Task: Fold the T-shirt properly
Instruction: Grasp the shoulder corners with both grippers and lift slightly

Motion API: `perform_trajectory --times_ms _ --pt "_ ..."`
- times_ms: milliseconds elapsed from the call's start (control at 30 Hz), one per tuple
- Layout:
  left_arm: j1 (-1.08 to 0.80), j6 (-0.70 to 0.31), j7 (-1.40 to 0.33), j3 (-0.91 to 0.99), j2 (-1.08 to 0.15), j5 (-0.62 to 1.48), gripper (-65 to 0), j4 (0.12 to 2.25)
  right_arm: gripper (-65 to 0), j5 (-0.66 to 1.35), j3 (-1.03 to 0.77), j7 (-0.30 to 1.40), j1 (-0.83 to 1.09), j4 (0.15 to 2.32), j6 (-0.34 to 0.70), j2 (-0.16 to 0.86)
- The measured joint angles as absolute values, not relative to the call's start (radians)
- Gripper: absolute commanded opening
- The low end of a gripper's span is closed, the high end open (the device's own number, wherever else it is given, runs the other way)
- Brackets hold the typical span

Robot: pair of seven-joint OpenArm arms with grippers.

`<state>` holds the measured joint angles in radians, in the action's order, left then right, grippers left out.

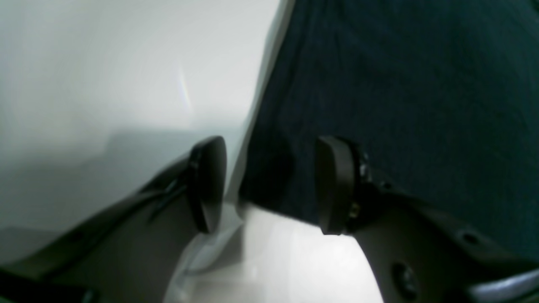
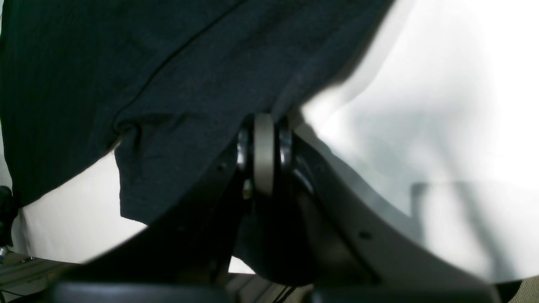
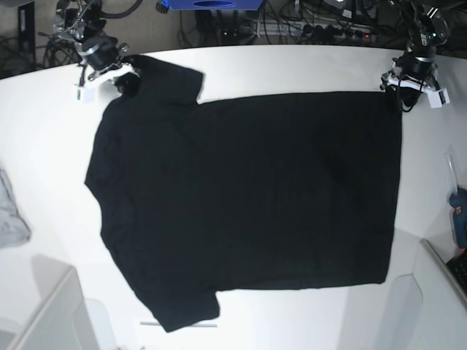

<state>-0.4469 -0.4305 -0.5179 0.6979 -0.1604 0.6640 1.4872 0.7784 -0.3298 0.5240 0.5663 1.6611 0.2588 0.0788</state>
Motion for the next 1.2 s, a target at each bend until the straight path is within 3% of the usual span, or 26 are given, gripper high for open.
perform_trajectory --times_ms 200,267,367,400,1200 --pt "-0.446 -0.431 -0.516 0.680 -0.160 0.668 -35.9 1.488 -65.0 0.778 -0.330 0.524 0.566 1.661 0.259 0.079" --pt "-0.447 -0.431 -0.516 0.680 -0.158 0.666 -44.4 1.487 -65.0 0.778 -0.330 0.524 0.566 1.661 0.259 0.079" --pt "-0.447 -0.430 -0.531 0.679 -0.158 0.663 -63.7 1.485 -65.0 0.778 -0.330 0.523 0.566 1.661 0.259 0.079" --pt "-0.447 -0.431 -0.534 0.679 -0.158 0.663 -65.0 1.485 -65.0 0.778 -0.330 0.523 0.566 1.661 0.259 0.079" --pt "-0.664 -0.420 -0.570 0.594 -0.175 0.638 -65.0 1.737 -65.0 0.757 -0.440 0.543 0.705 1.761 0.244 0.076"
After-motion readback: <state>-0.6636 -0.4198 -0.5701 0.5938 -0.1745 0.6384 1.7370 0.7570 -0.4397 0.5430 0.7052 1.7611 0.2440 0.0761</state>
